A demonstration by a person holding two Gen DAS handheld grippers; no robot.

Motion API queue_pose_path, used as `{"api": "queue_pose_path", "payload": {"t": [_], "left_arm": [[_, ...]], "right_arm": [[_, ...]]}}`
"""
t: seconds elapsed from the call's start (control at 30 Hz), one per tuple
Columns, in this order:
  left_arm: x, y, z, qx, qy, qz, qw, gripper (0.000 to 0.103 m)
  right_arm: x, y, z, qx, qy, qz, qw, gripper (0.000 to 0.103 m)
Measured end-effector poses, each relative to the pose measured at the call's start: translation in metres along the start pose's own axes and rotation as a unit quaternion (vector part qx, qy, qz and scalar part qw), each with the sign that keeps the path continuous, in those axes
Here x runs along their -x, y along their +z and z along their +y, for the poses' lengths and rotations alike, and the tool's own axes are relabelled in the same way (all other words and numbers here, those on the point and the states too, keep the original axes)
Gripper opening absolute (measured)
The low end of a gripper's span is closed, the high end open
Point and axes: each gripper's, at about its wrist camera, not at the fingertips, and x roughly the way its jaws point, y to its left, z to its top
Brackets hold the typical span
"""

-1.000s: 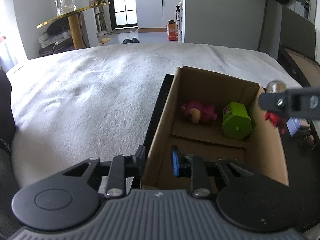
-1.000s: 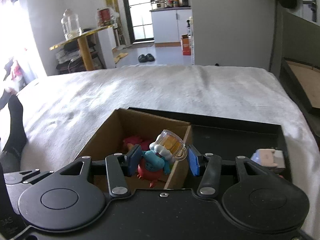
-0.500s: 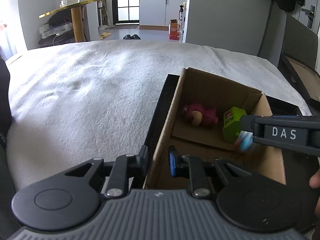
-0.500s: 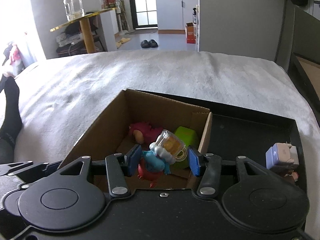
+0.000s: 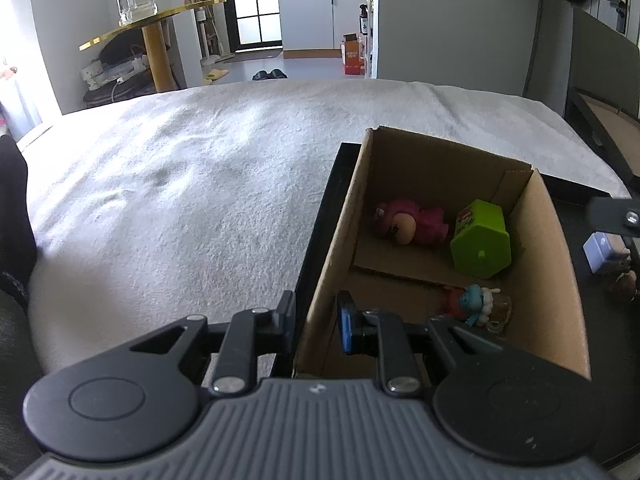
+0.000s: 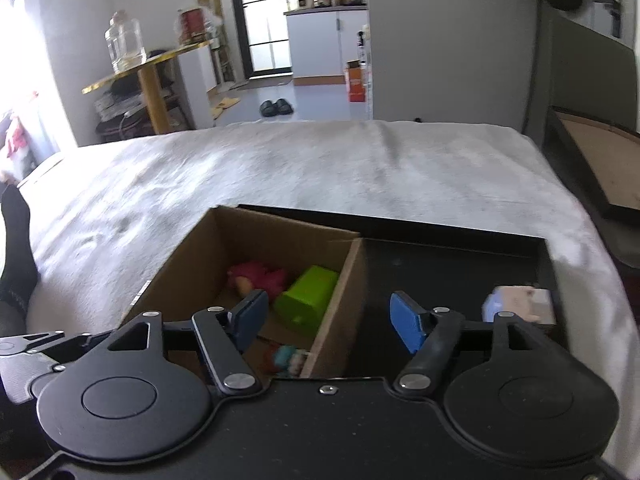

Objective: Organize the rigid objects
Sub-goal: 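Move the right gripper to the brown pig figurine and close on it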

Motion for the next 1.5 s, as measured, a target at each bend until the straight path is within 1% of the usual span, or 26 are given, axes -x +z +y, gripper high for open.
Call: {"api": "queue_pose_path", "payload": {"t": [0.1,0.17,0.23,0.33,0.4,0.5,0.7,0.73,0.77,0.8,0.83,1.0,1.1,1.2,1.33,1.4,1.5], "left_arm": [[0.002,0.0,-0.004,-0.008,0.005,-0.004,0.9999,0.022],[0.004,0.001,-0.006,-0.016,0.007,-0.004,0.9998,0.025],[0.004,0.002,-0.008,-0.021,0.012,-0.001,0.9997,0.026],[0.006,0.003,-0.011,-0.027,0.018,0.004,0.9995,0.036],[0.01,0.004,-0.015,-0.038,0.034,-0.005,0.9987,0.051],[0.012,0.005,-0.019,-0.044,0.037,-0.009,0.9983,0.06],[0.014,0.005,-0.031,-0.068,0.045,-0.016,0.9965,0.072],[0.014,0.004,-0.033,-0.071,0.045,-0.016,0.9963,0.073],[0.014,0.004,-0.034,-0.073,0.046,-0.015,0.9962,0.074],[0.014,0.004,-0.035,-0.073,0.045,-0.015,0.9962,0.075],[0.014,0.005,-0.036,-0.072,0.044,-0.014,0.9963,0.075],[0.013,0.006,-0.039,-0.076,0.051,-0.014,0.9957,0.078],[0.013,0.007,-0.039,-0.074,0.056,-0.017,0.9956,0.081],[0.01,0.007,-0.039,-0.072,0.059,-0.015,0.9955,0.082],[0.006,0.008,-0.041,-0.075,0.058,-0.009,0.9955,0.083],[0.003,0.009,-0.042,-0.075,0.052,-0.001,0.9958,0.086],[0.001,0.008,-0.042,-0.074,0.048,0.004,0.9961,0.09]], "right_arm": [[0.004,-0.005,-0.018,-0.011,-0.01,0.003,1.0,0.068],[0.006,-0.009,-0.03,-0.023,-0.015,0.007,1.0,0.068],[0.008,-0.013,-0.039,-0.033,-0.02,0.012,0.999,0.068],[0.011,-0.019,-0.05,-0.038,-0.025,0.016,0.999,0.068],[0.013,-0.021,-0.055,-0.042,-0.028,0.018,0.999,0.068],[0.015,-0.025,-0.064,-0.048,-0.031,0.019,0.998,0.071],[0.012,-0.032,-0.079,-0.058,-0.038,0.026,0.997,0.073],[0.011,-0.034,-0.082,-0.059,-0.039,0.027,0.997,0.073],[0.01,-0.035,-0.085,-0.061,-0.042,0.028,0.997,0.077],[0.009,-0.036,-0.088,-0.064,-0.046,0.03,0.996,0.084],[0.009,-0.037,-0.092,-0.067,-0.049,0.028,0.996,0.086],[0.001,-0.042,-0.108,-0.078,-0.053,0.025,0.995,0.086],[-0.001,-0.045,-0.118,-0.087,-0.054,0.007,0.995,0.086],[-0.006,-0.047,-0.124,-0.082,-0.057,0.002,0.995,0.083],[-0.019,-0.05,-0.133,-0.079,-0.064,0.007,0.995,0.078],[-0.024,-0.051,-0.137,-0.079,-0.066,0.011,0.995,0.073],[-0.034,-0.053,-0.14,-0.067,-0.068,0.015,0.995,0.07]]}}
